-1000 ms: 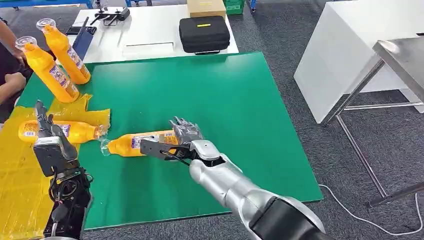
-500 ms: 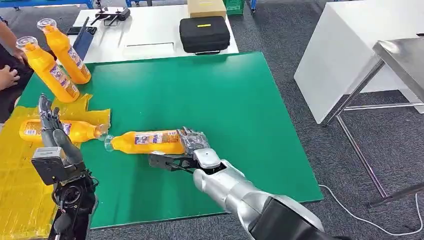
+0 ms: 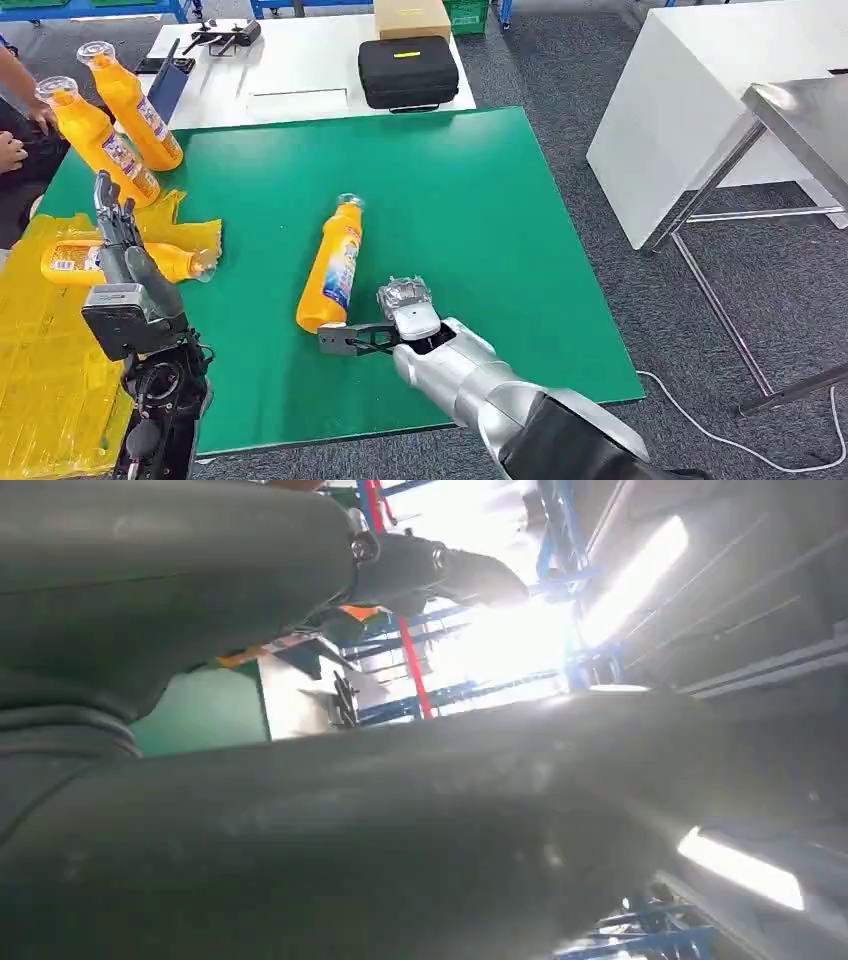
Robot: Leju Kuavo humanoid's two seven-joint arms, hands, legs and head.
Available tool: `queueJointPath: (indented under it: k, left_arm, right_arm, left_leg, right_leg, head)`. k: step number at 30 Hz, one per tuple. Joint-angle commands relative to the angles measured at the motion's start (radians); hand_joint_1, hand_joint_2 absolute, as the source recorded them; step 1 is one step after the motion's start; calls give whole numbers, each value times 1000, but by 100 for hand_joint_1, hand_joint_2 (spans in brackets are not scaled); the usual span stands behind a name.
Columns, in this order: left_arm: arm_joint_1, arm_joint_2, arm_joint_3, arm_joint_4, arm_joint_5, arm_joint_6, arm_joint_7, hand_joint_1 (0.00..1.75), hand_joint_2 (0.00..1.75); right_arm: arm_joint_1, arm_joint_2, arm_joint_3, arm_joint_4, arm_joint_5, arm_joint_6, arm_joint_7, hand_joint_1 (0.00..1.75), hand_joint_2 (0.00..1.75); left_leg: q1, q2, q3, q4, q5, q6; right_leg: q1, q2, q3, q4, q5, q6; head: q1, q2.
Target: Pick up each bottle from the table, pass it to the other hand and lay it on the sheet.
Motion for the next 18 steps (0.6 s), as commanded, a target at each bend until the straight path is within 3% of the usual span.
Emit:
queueJointPath:
  k: [1,6,17,18]
  left_arm:
    - [-23,-25,86,-23,-17,-4,34,0,0]
    - [-14,-8,86,3,-16,4,24,0,0]
    - [-16,-8,86,7,-13,5,21,0,0]
    - [-15,-1,81,8,-10,8,20,0,0]
  right_arm:
    - [18,-3,33,-17,42,70,13,0,175]
    - [40,-10,-46,-111,24,156,-87,0,175]
    - [43,-12,-52,-121,29,165,-83,0,175]
    - [50,-14,-84,-149,4,187,-159,0,175]
  left_leg:
    - [2,0,0,0,0,-2]
    - [2,-1,1,-1,0,-2]
    - [2,0,2,-1,0,-2]
    - [1,0,2,-1,0,-2]
  right_leg:
    - [2,-2,1,-1,0,-1]
    - [2,-2,2,-1,0,-1]
    - [2,-1,2,-1,0,-1]
    - [2,-1,1,-1,0,-1]
  head:
    - [0,0]
    - [0,0]
    - [0,0]
    - [0,0]
